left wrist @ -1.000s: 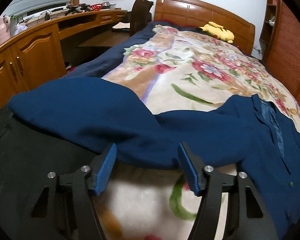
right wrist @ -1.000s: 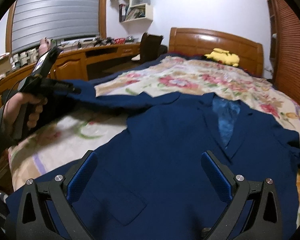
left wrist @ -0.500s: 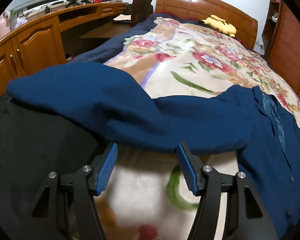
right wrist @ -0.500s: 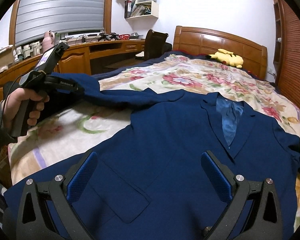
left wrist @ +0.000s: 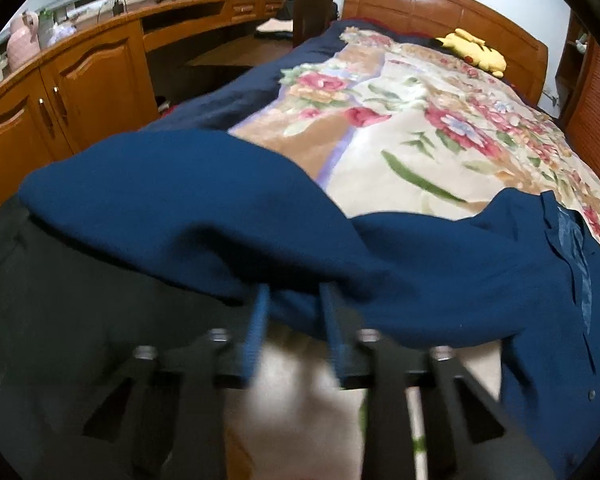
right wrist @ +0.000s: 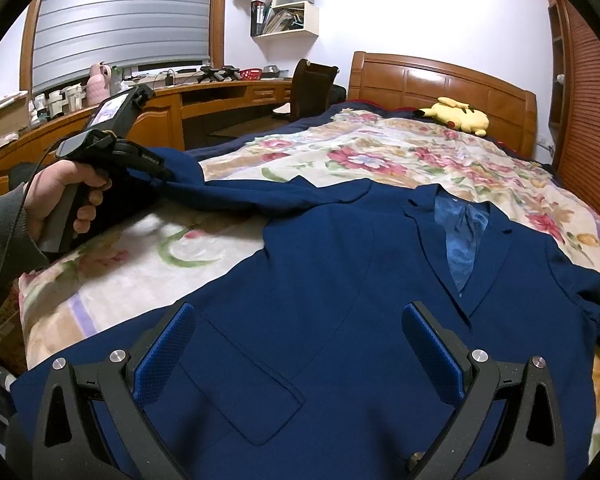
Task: Fold large clothes
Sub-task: 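Grasp the sleeve cuff with the left gripper and lift it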
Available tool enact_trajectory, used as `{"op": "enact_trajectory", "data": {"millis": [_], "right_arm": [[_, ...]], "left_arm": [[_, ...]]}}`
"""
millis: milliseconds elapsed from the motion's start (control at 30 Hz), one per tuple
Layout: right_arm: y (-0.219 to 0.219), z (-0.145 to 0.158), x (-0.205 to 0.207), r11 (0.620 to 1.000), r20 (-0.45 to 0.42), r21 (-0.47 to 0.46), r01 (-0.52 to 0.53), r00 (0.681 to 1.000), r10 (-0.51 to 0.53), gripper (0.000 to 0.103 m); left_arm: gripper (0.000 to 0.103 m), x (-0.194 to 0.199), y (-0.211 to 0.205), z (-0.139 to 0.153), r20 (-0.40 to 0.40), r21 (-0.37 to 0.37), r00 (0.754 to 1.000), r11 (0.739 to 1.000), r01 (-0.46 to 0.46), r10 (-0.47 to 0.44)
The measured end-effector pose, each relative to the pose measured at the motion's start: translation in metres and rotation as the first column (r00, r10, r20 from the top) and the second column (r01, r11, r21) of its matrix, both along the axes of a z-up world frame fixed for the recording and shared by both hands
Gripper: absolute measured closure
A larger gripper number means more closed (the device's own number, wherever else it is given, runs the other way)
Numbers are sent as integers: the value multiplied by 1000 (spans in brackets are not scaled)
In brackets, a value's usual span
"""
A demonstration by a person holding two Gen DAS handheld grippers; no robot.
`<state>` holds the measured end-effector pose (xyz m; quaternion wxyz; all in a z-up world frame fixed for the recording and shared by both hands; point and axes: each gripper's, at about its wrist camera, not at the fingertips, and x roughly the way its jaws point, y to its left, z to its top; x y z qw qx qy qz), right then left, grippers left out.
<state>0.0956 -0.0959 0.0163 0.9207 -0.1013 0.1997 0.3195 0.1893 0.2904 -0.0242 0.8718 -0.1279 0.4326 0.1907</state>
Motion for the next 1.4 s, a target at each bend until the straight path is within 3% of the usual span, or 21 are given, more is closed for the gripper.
{"op": "enact_trajectory", "data": {"millis": [100,167,400,633,667,700,800,867,1067,1200,1233,1267,1300,1333,1367,1400], "right_arm": [[-1,0,-1,1000,4,0,-3,1000,3,0],[-2,0,-1,1000,5,2,-3,1000,3,0],[-7,-1,2,1000,-4,10,3,1000,-3,0],[-5,-1,1,1000,0,4,2,1000,-2,0],[-5,-1,1,1000,0,3,2,1000,-2,0],[-5,-1,1,1000,0,3,2,1000,-2,0],[-5,-1,1,1000,0,3,2,1000,-2,0],[-5,-1,1,1000,-1,4,1,1000,-1,0],[-6,-2,2,1000,-3,2,2,1000,-2,0],[-7,-2,4,1000,-9,0,-1,1000,1,0],[-8,-2,4,1000,-10,-1,-2,1000,2,0],[-8,-2,5,1000,-11,-2,-4,1000,4,0],[-8,-2,5,1000,-11,-2,-4,1000,4,0],[-8,-3,5,1000,-11,-3,-5,1000,5,0],[-9,-3,5,1000,-11,-3,-5,1000,5,0],[-10,-3,5,1000,-11,-3,-4,1000,4,0]], "left_arm": [[101,2,3,-6,-23,4,1000,1000,2,-2],[103,0,4,-5,-12,12,1000,1000,6,-6],[103,-7,-14,24,60,68,997,996,53,-57],[102,-15,-34,38,58,102,993,990,94,-100],[95,-14,-36,35,35,92,994,991,101,-105],[73,-13,-37,32,27,76,993,991,110,-112],[26,-12,-36,20,31,-12,992,993,120,-119],[23,-9,-33,11,34,-77,994,991,109,-106],[23,7,-21,-13,20,-160,1000,987,27,-24],[23,19,-14,-23,1,-169,1000,985,-19,19],[23,20,-13,-23,5,-164,1000,986,-19,20],[30,20,-13,-22,18,-158,1000,987,-15,19],[50,21,-13,-20,25,-151,1000,988,-15,19],[62,22,-13,-19,21,-133,1000,991,-18,21],[80,24,-12,-18,16,-124,1000,992,-16,19],[90,24,-11,-16,16,-115,1000,993,-13,15]]}}
